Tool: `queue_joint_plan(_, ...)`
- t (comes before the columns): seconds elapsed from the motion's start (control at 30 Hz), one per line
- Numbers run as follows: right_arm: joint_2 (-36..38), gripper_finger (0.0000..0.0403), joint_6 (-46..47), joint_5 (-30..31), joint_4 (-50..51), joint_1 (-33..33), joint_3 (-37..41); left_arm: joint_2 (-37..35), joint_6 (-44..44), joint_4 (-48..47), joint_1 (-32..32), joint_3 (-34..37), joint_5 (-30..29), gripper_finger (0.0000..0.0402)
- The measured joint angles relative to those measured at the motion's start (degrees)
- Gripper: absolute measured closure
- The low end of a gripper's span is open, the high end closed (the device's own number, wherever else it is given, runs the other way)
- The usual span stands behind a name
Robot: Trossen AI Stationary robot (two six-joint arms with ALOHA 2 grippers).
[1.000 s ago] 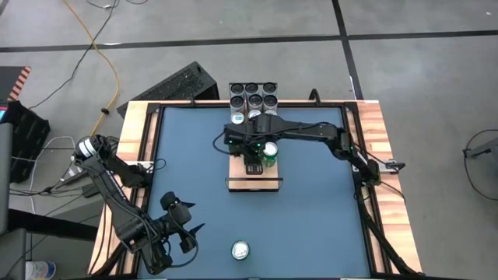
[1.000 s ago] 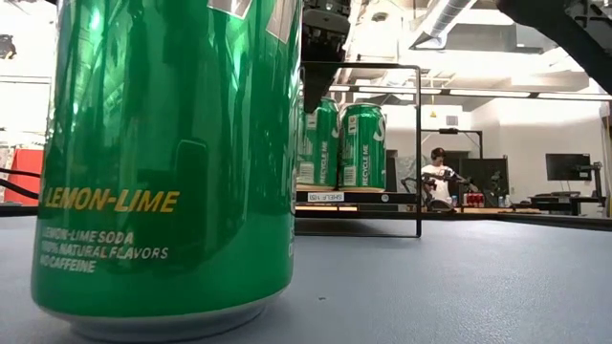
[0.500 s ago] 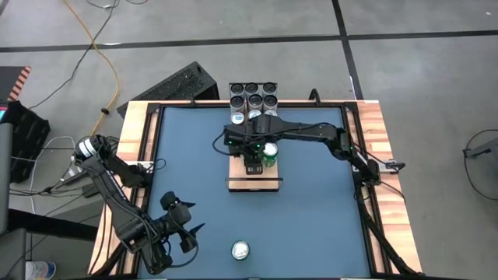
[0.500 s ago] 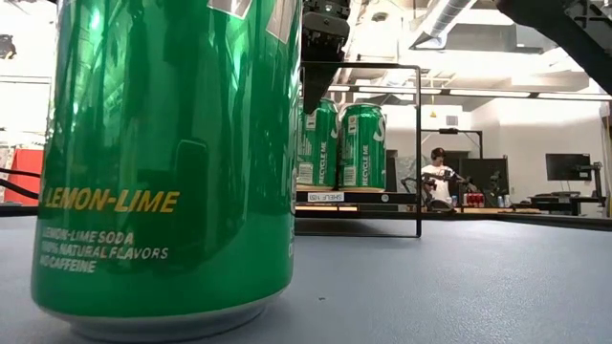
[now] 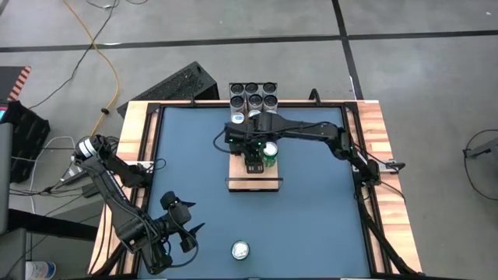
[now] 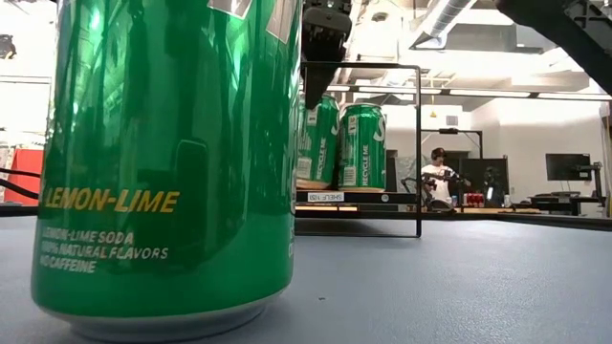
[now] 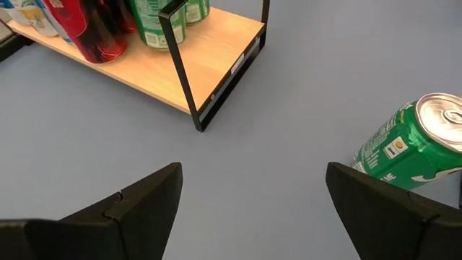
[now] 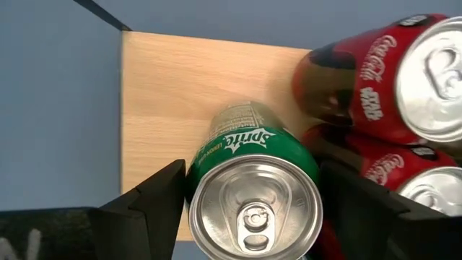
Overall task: Place canned beverage on shelf
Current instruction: Put the right green soda can on the shelf aligned with the other green soda can
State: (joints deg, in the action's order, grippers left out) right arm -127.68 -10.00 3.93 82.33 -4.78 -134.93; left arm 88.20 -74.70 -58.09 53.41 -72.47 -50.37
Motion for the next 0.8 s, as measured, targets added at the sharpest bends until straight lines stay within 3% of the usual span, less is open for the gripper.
queue_joint_plan(0.37,0.02,0.0106,0.01,-0.99,1.20,-0.03,0.00,0.00,0.04,0.00,0.01,0.00,0.01,0.0072)
queue_joint_plan(0.63,0.13,0.0064,0.45,-0.79,1.26,-0.27,-0.11,0.00,0.07,0.00,0.01,0.00,0.00,0.0072)
queue_joint_plan(0.8,0.30,0.0058,0.44,3.45,1.26,-0.03,-0.11,0.00,0.07,-0.02,-0.02,0.00,0.00,0.0072)
